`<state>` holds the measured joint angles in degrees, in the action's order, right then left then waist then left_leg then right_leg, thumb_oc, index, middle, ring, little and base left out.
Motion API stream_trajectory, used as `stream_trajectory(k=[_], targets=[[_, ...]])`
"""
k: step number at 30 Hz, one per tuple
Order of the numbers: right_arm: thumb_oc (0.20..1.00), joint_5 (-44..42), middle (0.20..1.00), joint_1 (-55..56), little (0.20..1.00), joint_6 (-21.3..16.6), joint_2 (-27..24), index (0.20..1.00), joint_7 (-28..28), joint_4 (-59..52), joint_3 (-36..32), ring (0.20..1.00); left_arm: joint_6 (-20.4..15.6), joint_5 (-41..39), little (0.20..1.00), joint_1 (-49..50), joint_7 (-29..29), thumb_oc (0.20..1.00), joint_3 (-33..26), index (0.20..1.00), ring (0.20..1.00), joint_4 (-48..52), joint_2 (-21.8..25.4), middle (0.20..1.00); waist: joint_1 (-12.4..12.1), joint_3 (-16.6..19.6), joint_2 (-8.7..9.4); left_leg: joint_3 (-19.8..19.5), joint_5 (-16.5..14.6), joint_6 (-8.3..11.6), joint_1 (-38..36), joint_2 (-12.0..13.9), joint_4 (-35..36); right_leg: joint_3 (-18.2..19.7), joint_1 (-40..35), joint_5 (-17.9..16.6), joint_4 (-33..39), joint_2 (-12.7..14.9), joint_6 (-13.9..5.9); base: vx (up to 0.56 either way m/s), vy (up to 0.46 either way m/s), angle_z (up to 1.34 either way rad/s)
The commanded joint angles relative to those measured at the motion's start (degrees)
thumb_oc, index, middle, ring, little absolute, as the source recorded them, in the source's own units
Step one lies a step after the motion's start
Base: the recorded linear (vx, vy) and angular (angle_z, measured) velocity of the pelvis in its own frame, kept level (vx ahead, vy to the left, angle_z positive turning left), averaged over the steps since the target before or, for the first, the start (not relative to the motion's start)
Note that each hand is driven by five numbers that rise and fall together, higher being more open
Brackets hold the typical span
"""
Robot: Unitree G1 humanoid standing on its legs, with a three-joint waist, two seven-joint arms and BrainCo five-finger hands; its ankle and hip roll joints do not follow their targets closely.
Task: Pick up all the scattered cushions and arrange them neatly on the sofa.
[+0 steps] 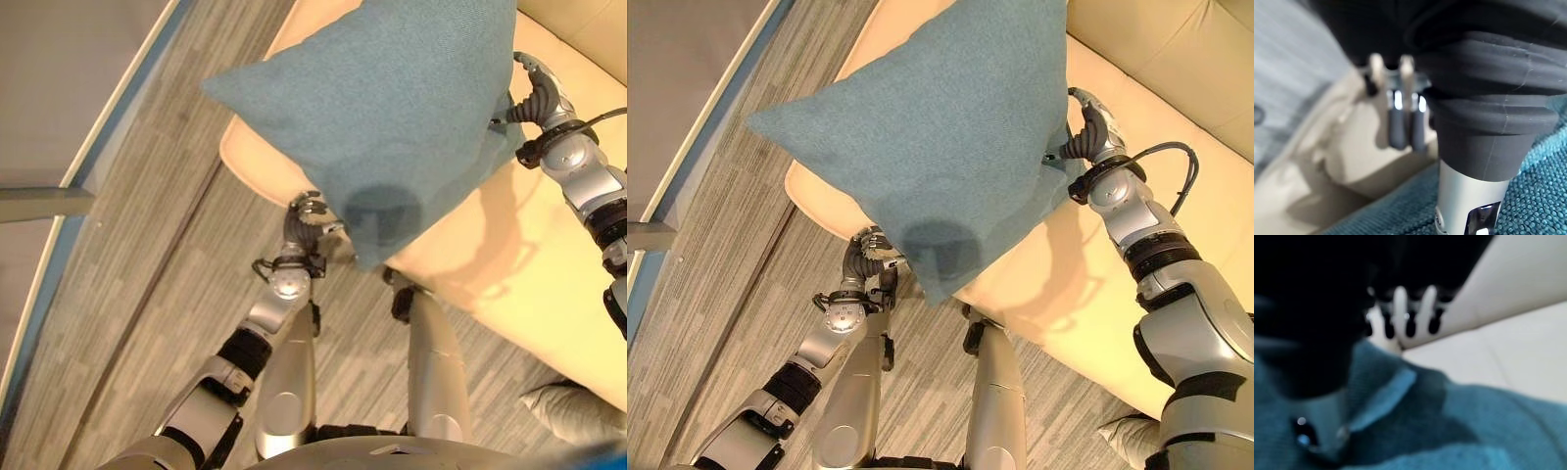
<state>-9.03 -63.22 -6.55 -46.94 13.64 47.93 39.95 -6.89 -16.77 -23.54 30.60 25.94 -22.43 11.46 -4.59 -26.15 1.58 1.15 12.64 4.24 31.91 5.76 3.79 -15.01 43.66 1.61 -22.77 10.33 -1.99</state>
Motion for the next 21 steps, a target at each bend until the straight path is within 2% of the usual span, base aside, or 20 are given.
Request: stream_trajectory(k=[1,12,15,21], targets=[[1.0,-3.4,1.0,-5.4,1.0,-4.6,3.3,1.0,-1.8,-5.9,2.7,1.0,-5.2,2.6,1.0,-15.3,-2.0,1.0,7.0,1.0,1.0,6.9,-7.9,1.0,-0.6,-0.2,0.11,0.5,-1.5,8.29,-7.4,3.6,1.2,2.1,-3.8,-5.1,8.8,-1.2,-5.19,0.0,0.0,0.0],[1.0,-7.0,1.0,-1.6,1.0,-6.1,11.0,1.0,-3.7,-9.8,3.8,1.0,-6.9,4.5,1.0,-17.5,4.9,1.0,6.2,1.0,1.0,8.6,-11.0,1.0,-0.3,-0.2,0.08,1.0,-1.8,8.65,-8.8,3.5,1.2,2.5,-4.4,-4.8,8.2,-0.9,-5.25,0.0,0.0,0.0],[1.0,-6.5,1.0,-1.2,1.0,-6.0,11.9,1.0,-3.7,-9.9,4.0,1.0,-6.7,4.5,1.0,-17.5,5.0,1.0,6.7,1.0,1.0,7.7,-11.5,1.0,-0.1,-0.2,0.19,1.1,-2.0,8.66,-9.4,3.5,1.2,2.6,-4.9,-4.8,8.2,-0.9,-5.21,0.0,0.0,-0.04],[1.0,-4.8,1.0,0.3,1.0,-5.7,14.4,1.0,-3.3,-9.7,4.4,1.0,-10.0,-2.0,1.0,-16.0,3.7,1.0,8.0,1.0,1.0,9.0,-13.1,1.0,0.7,0.0,0.37,1.7,-2.5,8.76,-11.2,3.5,1.2,2.8,-6.5,-5.0,9.0,-1.2,-5.31,0.0,-0.003,-0.02]])
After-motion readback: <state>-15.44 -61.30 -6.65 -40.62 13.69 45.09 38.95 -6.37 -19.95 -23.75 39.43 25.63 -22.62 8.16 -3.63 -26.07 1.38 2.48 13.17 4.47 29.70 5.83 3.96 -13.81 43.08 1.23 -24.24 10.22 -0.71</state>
